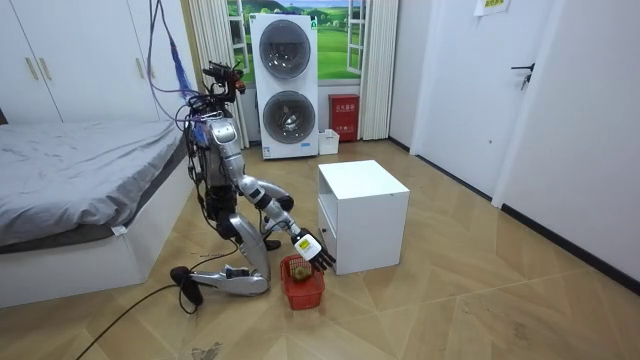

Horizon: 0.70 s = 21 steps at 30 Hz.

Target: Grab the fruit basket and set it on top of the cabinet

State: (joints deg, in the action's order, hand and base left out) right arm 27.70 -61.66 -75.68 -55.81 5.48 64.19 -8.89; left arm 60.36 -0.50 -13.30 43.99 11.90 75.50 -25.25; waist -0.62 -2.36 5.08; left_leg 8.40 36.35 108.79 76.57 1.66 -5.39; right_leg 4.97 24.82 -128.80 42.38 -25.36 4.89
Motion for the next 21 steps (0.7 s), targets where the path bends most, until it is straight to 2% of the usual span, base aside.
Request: {"name": "stream_joint_path", "arguments": {"k": [5, 8, 13, 16, 21], "right_arm": [[41, 3, -37, -286, -9, 3, -54, 0], [120, 4, -109, -582, -8, 135, -114, 0], [171, 8, -212, -834, -7, 341, -294, 0], [171, 6, -269, -955, -3, 497, -500, 0], [169, 8, -425, -1132, 12, 677, -501, 0]], "left_arm": [[8, -92, 46, 0, 1, -16, -137, 0], [12, -89, 217, 1, 2, -16, -344, 0], [37, -84, 442, 6, 0, -18, -462, 0], [37, -86, 546, 4, 14, -84, -539, 0], [38, -91, 617, 2, 17, -97, -541, 0]], "waist": [[-98, -8, -16], [-138, -30, -48], [-162, -28, -96], [-185, -37, -182], [-215, -27, -278]], "left_leg": [[10, 1, -5, 79, -7, 0], [22, 3, -6, 98, -10, -3], [58, 2, -6, 189, -13, 22], [60, 1, 1, 192, -15, 63], [41, -20, -9, 197, -59, 85]], "right_leg": [[0, 7, -3, 0, -111, 50], [0, 17, -6, 0, -128, 49], [0, 3, -61, 0, -277, 120], [0, -41, -95, 0, -314, 139], [0, -81, -134, 0, -351, 156]], "base": [[-1], [0], [-3], [-5], [-2]]}}
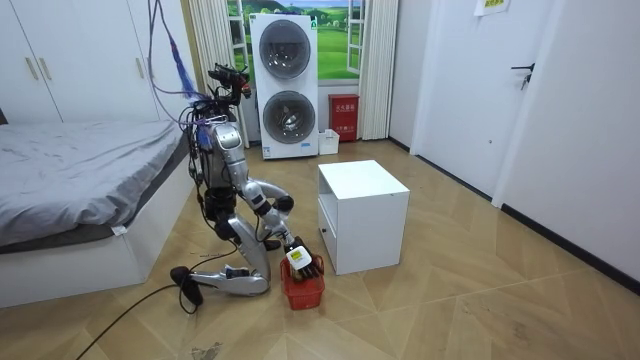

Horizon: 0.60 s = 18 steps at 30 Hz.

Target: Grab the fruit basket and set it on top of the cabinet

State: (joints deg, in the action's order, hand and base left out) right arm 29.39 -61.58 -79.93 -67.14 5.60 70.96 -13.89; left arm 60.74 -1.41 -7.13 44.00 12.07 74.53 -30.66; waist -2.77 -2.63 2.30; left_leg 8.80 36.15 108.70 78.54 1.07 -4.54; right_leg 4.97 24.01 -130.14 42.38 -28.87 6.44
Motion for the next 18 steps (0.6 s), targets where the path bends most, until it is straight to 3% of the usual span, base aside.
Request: {"name": "stream_joint_path", "arguments": {"k": [7, 8, 10, 18], "right_arm": [[0, -1, -204, -114, 85, 283, -1, 0], [-2, -2, -233, -123, 85, 326, -1, 21], [-4, -3, -280, -200, 85, 377, -1, 100], [-3, -40, -479, -333, 85, 471, -238, 100]], "left_arm": [[11, -1, 3, 1, 11, -170, 0, 0], [15, -1, 3, 0, 14, -216, 0, 0], [15, -2, 7, 0, 34, -263, -1, 0], [14, -3, -11, 0, 118, -288, -8, 0]], "waist": [[-98, -4, -20], [-98, -2, -26], [-100, -1, -29], [-243, 6, -44]], "left_leg": [[-9, -9, -10, 1, -19, 6], [-7, -9, -10, 10, -19, 4], [-6, -11, -10, 26, -22, 5], [-7, -25, -11, 81, -44, 29]], "right_leg": [[0, -10, -11, 0, -14, -5], [0, -9, -16, 0, -20, -5], [0, -8, -26, 0, -35, -7], [0, -24, -52, 0, -135, 15]], "base": [[0], [0], [0], [0]]}}
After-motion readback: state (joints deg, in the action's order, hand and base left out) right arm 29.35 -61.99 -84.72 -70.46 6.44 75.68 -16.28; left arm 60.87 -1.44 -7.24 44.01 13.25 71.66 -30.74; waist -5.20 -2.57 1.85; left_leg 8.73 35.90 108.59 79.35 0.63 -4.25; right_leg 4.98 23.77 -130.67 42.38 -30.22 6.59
